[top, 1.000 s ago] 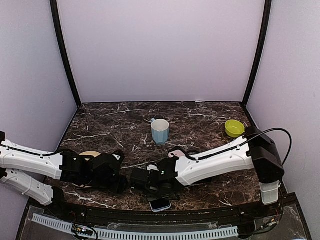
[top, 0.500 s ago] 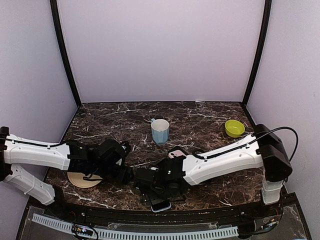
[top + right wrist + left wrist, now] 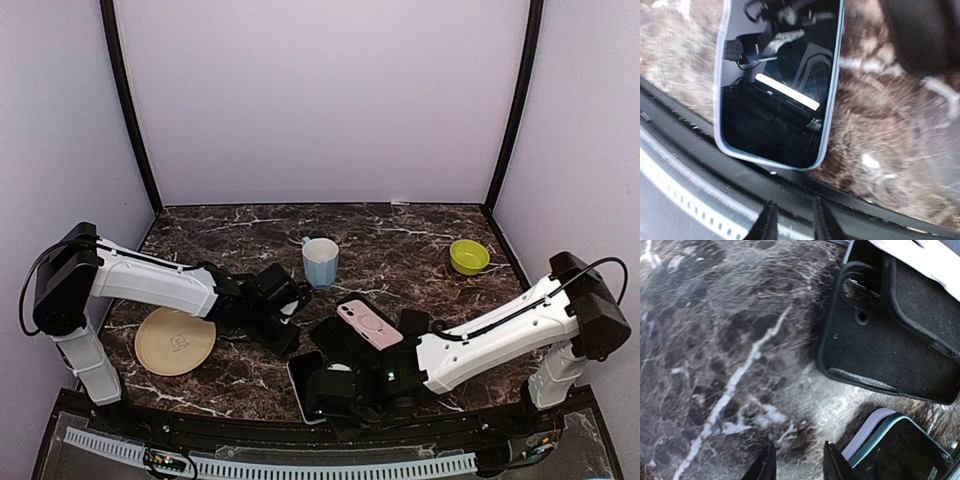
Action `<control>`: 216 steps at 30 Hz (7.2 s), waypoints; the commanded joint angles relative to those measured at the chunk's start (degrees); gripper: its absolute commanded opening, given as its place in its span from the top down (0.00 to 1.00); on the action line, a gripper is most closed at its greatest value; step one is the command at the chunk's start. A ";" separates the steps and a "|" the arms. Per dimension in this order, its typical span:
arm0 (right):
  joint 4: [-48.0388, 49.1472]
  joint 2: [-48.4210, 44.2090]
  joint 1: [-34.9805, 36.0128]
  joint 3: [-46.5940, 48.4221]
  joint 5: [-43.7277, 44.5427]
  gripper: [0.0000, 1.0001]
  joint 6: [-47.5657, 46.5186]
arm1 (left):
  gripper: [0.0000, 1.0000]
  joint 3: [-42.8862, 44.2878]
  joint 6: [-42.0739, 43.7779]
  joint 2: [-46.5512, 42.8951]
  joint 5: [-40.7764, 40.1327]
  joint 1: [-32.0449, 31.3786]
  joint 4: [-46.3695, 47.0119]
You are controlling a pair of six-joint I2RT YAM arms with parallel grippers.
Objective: Put the phone into the phone case
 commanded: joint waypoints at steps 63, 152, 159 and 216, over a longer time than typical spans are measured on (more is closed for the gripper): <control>-9.00 15.93 -6.83 19.33 2.49 0.02 -7.30 | 0.45 -17.80 -18.09 -28.11 0.46 -5.65 -5.12; 32.70 -7.55 -3.91 -5.53 14.51 0.61 -27.11 | 0.89 -29.27 -26.51 -23.44 17.00 -4.38 45.93; 32.99 -9.54 -4.78 -7.64 11.24 0.45 -29.85 | 1.00 -30.27 -22.18 -24.01 19.32 -4.38 45.68; 42.99 15.39 -34.97 18.98 -31.40 1.00 -25.09 | 0.01 -7.57 -14.52 -42.43 -26.00 -1.25 -14.32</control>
